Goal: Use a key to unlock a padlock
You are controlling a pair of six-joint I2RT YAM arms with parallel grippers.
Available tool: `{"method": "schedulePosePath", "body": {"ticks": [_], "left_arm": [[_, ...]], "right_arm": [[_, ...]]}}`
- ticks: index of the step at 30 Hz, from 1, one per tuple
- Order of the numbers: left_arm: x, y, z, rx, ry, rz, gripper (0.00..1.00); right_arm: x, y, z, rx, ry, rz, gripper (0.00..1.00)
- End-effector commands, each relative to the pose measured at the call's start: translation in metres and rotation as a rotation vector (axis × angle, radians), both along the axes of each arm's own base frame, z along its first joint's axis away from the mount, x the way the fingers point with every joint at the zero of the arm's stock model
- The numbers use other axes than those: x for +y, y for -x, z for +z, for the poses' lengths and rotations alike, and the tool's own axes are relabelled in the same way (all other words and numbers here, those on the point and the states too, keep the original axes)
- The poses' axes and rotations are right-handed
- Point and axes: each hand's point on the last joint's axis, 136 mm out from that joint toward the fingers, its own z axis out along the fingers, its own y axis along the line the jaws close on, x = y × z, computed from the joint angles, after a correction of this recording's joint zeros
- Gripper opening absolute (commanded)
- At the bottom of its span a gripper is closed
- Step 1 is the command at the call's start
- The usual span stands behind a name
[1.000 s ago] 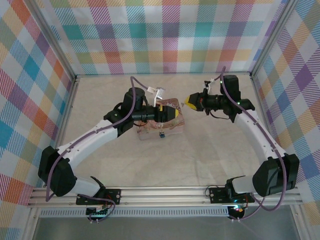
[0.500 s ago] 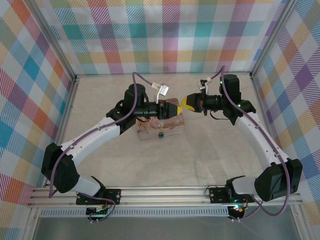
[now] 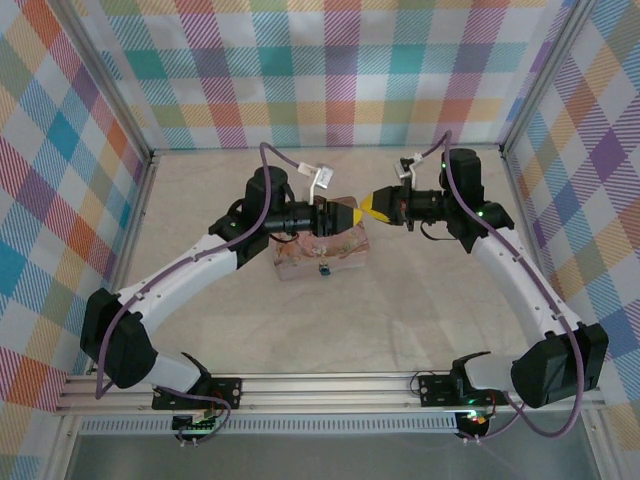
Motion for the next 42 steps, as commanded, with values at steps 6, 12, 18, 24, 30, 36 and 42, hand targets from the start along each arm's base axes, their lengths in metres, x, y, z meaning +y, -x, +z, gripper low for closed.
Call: {"method": "schedulePosePath", "body": {"ticks": [6, 12, 18, 24, 30, 36, 42], "left_arm": [[0.003, 0.002, 0.026, -0.047, 0.057, -0.023, 0.51], [-0.009, 0.011, 0.028, -0.041, 0.078, -0.084, 0.42], [-0.014, 0.016, 0.033, -0.049, 0.088, -0.112, 0.33], [-0.018, 0.018, 0.034, -0.052, 0.089, -0.129, 0.23], [-0.024, 0.021, 0.032, -0.046, 0.088, -0.148, 0.21], [-0.025, 0.021, 0.030, -0.044, 0.080, -0.141, 0.36], [-0.018, 0.022, 0.024, -0.046, 0.058, -0.103, 0.42]], "right_arm": [[0.002, 0.012, 0.011, -0.044, -0.031, 0.042, 0.01], [0.003, 0.011, 0.010, -0.037, -0.034, 0.042, 0.01], [0.003, 0.009, 0.010, -0.039, -0.032, 0.037, 0.01], [0.004, 0.008, 0.007, -0.031, -0.034, 0.036, 0.01], [0.004, 0.008, 0.008, -0.036, -0.036, 0.036, 0.01], [0.002, 0.005, 0.004, -0.034, -0.022, 0.016, 0.01], [0.001, 0.002, 0.003, -0.031, -0.011, -0.009, 0.00]]}}
